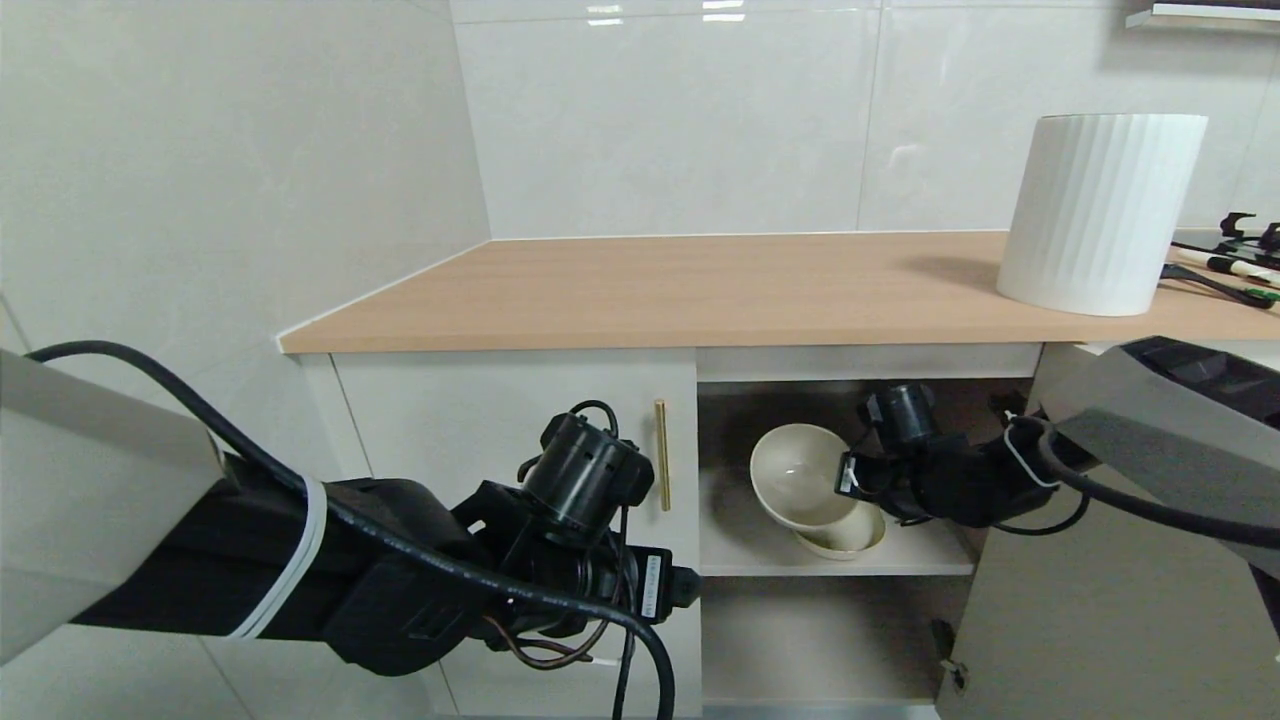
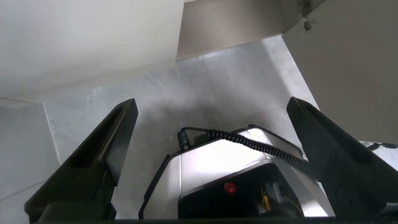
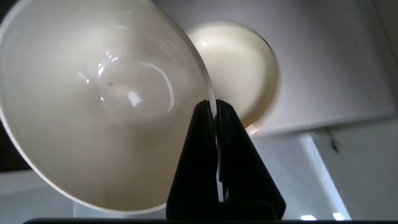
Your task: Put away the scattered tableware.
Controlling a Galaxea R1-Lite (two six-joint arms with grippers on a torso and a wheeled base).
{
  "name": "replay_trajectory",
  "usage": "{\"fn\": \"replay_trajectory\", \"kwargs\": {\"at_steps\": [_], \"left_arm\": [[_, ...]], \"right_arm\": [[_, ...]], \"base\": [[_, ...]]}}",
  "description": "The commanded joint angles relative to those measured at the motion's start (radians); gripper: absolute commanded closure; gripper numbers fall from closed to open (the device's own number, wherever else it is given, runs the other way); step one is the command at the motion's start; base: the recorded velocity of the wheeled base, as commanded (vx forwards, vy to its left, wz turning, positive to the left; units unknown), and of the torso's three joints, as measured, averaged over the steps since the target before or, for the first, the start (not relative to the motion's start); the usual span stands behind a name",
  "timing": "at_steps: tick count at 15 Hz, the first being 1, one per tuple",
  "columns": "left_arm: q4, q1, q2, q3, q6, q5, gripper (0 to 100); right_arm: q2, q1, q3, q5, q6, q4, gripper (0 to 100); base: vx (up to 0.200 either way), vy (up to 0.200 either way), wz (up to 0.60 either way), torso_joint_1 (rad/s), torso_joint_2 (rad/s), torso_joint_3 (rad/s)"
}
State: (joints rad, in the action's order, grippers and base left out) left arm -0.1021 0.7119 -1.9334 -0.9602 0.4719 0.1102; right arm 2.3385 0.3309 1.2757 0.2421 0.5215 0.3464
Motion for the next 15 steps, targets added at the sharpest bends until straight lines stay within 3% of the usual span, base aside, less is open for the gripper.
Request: {"fn": "replay_trajectory", "kwargs": {"at_steps": [1,15], "left_arm": [[-0.001,-0.002,0.004,0.0,0.001,0.0,0],[-0.001,-0.002,0.004,0.0,0.002,0.0,0]], "right_arm": [[0.031,-0.013,0.011,0.0,-0.001,0.013,100],[0.157,-0.073,0.131,0.039,-0.011,0.005,100]], "base": [[0.0,0.0,0.0,0.0,0.0,0.0],[0.0,0.0,0.0,0.0,0.0,0.0]]}}
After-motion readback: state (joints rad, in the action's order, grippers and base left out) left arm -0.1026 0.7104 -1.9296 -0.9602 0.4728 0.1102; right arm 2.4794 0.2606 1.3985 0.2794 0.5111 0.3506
